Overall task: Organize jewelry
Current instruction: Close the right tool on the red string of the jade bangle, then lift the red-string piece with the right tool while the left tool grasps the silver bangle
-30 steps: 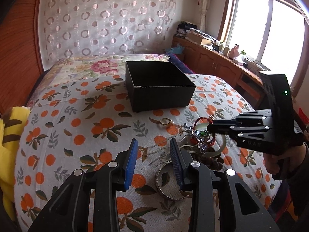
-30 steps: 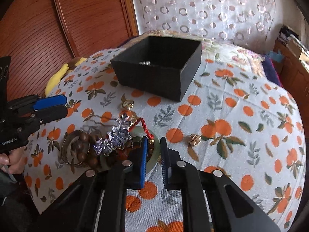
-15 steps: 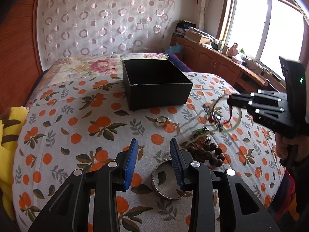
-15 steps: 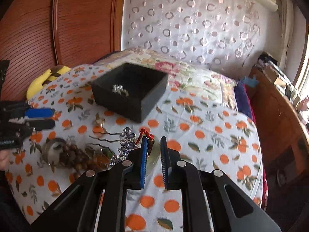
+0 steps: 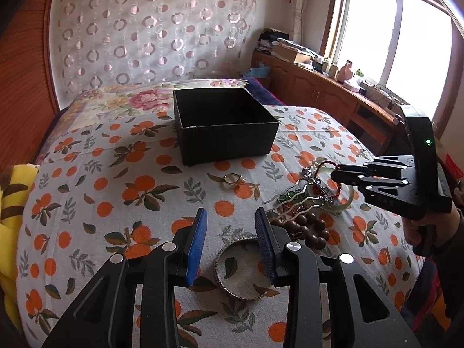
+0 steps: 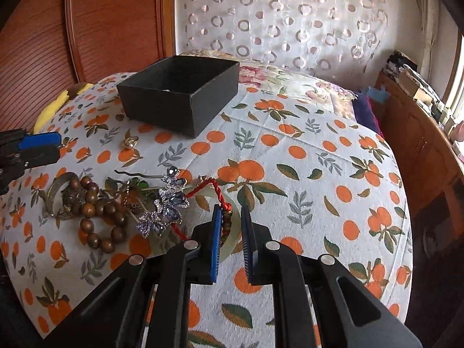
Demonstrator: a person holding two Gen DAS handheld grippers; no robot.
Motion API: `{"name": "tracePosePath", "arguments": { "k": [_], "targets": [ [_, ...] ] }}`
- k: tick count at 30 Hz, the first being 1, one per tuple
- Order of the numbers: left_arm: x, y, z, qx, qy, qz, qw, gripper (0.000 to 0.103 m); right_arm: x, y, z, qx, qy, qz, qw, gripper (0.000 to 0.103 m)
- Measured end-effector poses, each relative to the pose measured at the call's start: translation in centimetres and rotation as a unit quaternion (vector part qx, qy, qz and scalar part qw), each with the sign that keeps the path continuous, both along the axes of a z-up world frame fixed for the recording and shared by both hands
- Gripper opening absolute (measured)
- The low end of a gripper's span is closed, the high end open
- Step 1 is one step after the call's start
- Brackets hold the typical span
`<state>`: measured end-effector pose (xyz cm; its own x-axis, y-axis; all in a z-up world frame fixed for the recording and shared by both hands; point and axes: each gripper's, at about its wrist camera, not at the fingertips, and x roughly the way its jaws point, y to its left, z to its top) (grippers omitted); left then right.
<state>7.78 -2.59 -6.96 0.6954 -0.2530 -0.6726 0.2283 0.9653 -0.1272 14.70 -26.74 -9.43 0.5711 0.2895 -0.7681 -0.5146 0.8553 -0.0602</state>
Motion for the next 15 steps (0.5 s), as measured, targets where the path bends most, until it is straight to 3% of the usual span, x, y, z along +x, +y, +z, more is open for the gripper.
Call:
{"name": "tracePosePath", "arguments": {
  "k": [13,15],
  "targets": [
    [-0.2,-0.1,0.0,-0.001,0.003,0.002,1.0000,0.033,2.2,0.7,0.6,0.013,0.001,0.014,1.000,0.018],
    [-0.2,-0.1,0.0,-0.001,0.003,0.002,1.0000,0.032,2.2,0.9,0.6,0.015,0.002,0.019,1.000,0.014]
  ]
}}
